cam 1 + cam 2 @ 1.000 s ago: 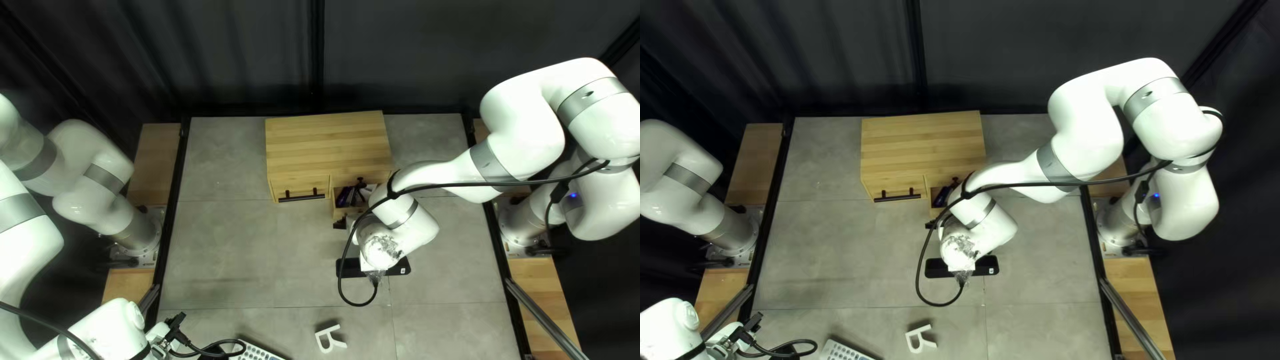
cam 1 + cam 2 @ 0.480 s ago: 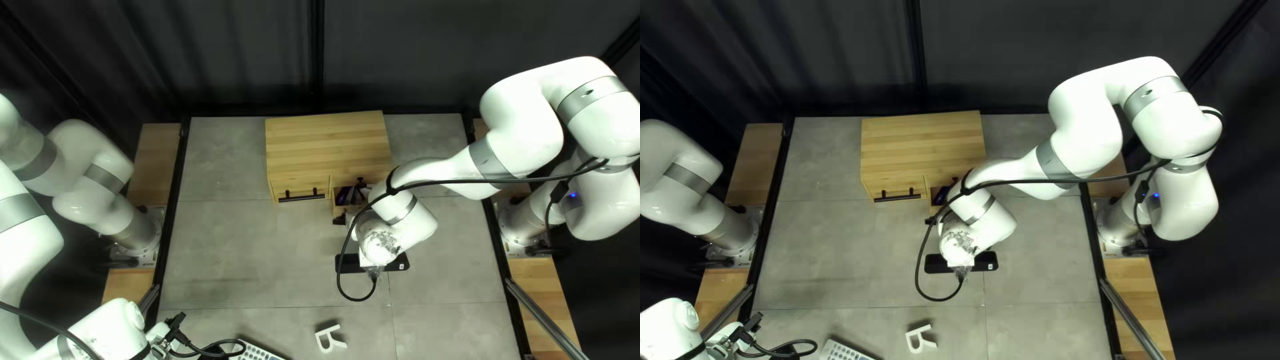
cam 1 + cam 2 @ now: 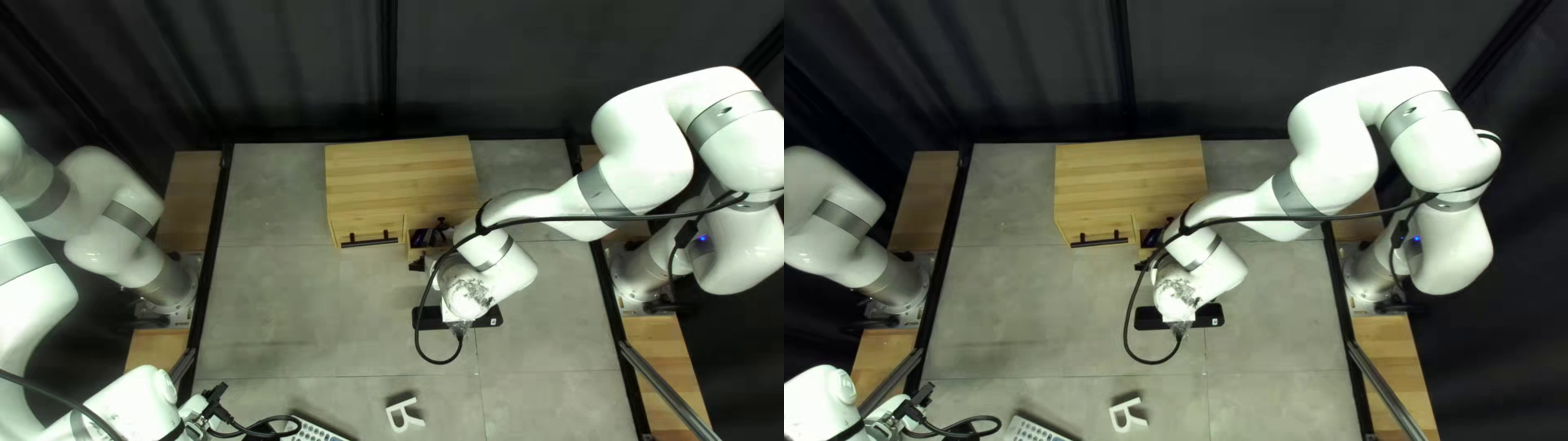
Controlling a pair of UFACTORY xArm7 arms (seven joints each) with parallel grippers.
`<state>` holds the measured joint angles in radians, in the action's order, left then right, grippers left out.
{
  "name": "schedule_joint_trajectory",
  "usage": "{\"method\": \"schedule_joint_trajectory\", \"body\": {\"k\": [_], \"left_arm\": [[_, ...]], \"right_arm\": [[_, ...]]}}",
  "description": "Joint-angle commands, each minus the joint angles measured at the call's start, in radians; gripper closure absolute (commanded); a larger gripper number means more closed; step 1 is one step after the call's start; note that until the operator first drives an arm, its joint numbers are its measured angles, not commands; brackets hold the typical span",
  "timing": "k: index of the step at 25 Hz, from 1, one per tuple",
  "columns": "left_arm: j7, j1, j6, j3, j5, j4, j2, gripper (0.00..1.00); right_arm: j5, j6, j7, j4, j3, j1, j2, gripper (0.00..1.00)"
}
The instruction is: Open drawers and place objects into drawer and close
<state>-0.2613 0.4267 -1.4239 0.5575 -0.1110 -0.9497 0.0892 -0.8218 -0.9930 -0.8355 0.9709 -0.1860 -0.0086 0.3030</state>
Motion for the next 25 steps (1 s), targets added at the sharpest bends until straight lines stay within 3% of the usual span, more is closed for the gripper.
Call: {"method": "schedule_joint_trajectory", "body": {"k": [1,25], "left_arm": [[0.000,0.000,0.000,0.000,0.000,0.000,0.000,0.00],[0.000,0.000,0.000,0.000,0.000,0.000,0.000,0.00]], "right_arm": [[-0.014,0.000,0.010,0.000,0.004,0.002,0.006,0.00],[-0.098,-0.027,0.067,0.008,0.031,0.016,0.044,0.00]]}}
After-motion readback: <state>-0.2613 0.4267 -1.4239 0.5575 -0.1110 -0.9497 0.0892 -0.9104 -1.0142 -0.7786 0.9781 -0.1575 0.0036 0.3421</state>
